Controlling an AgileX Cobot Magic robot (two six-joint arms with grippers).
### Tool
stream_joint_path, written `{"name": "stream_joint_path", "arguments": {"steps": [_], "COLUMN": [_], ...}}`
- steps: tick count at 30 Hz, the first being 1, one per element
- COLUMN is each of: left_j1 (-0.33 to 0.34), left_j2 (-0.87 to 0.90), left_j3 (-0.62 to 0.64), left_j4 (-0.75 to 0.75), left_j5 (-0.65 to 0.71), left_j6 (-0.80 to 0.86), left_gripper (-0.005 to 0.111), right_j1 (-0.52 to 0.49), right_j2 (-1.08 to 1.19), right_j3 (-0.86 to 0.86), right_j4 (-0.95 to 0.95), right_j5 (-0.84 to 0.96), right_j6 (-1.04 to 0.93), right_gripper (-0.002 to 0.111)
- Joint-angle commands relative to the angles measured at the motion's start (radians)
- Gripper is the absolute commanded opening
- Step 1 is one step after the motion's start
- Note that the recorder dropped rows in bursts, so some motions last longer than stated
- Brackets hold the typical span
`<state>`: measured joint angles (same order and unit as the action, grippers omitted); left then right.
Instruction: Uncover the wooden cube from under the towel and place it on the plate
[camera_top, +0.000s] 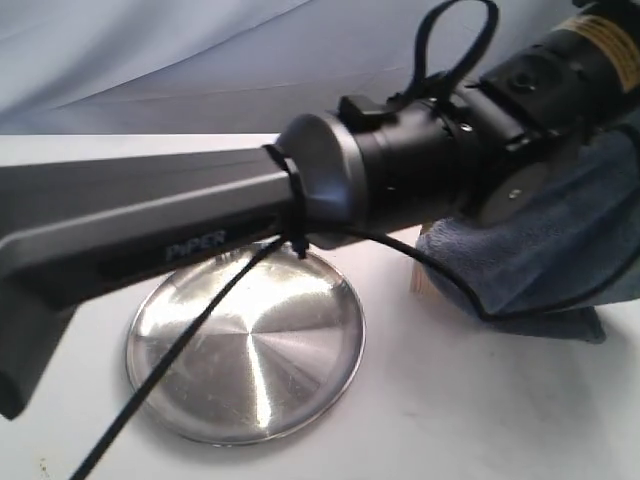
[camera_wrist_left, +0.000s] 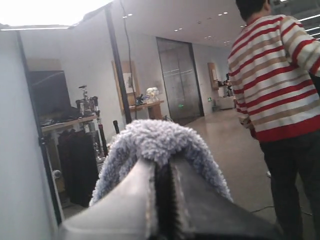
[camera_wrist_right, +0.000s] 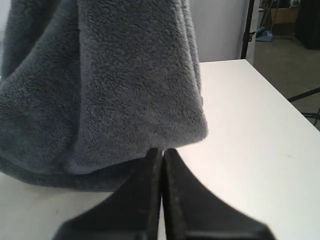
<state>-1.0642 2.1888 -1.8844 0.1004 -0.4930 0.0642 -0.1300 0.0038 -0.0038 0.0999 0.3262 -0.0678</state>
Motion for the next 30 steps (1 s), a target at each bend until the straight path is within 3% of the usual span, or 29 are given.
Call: {"name": "stream_joint_path", "arguments": {"steps": [1,7,14,23,26,30], "left_j1": [-0.057,-0.112,-0.110,-0.110,-0.110,-0.110], "left_j2": [0.036,0.056,0.087,0.091,0.091,0.091], "left_j3": [-0.063,-0.063,-0.063,-0.063,-0.063,-0.063], "left_j4": [0.047,0.079,0.063,0.063,0.063,0.063], "left_j5": [0.075,0.241,0.425,0.737,0.774,0.818], "left_j6": [-0.023,-0.105,-0.322,-0.387,-0.416,-0.416], "left_gripper": [0.000,0.000,0.000,0.001,0.006,0.022], "right_j1": [0.001,0.001,0.001,0.001,0.001,0.001], "right_j2": [-0.004,-0.004,-0.004,-0.004,-0.004,-0.004], "right_j3": [0.004,0.004,0.004,0.004,0.004,0.004], "right_j4": [0.005,0.005,0.005,0.005,0.005,0.005], "right_j5": [0.000,0.000,0.000,0.000,0.000,0.000], "right_j6": [-0.005,-0.005,-0.005,-0.005,-0.005,-0.005], "right_gripper": [0.000,0.000,0.000,0.000,0.000,0.000]}}
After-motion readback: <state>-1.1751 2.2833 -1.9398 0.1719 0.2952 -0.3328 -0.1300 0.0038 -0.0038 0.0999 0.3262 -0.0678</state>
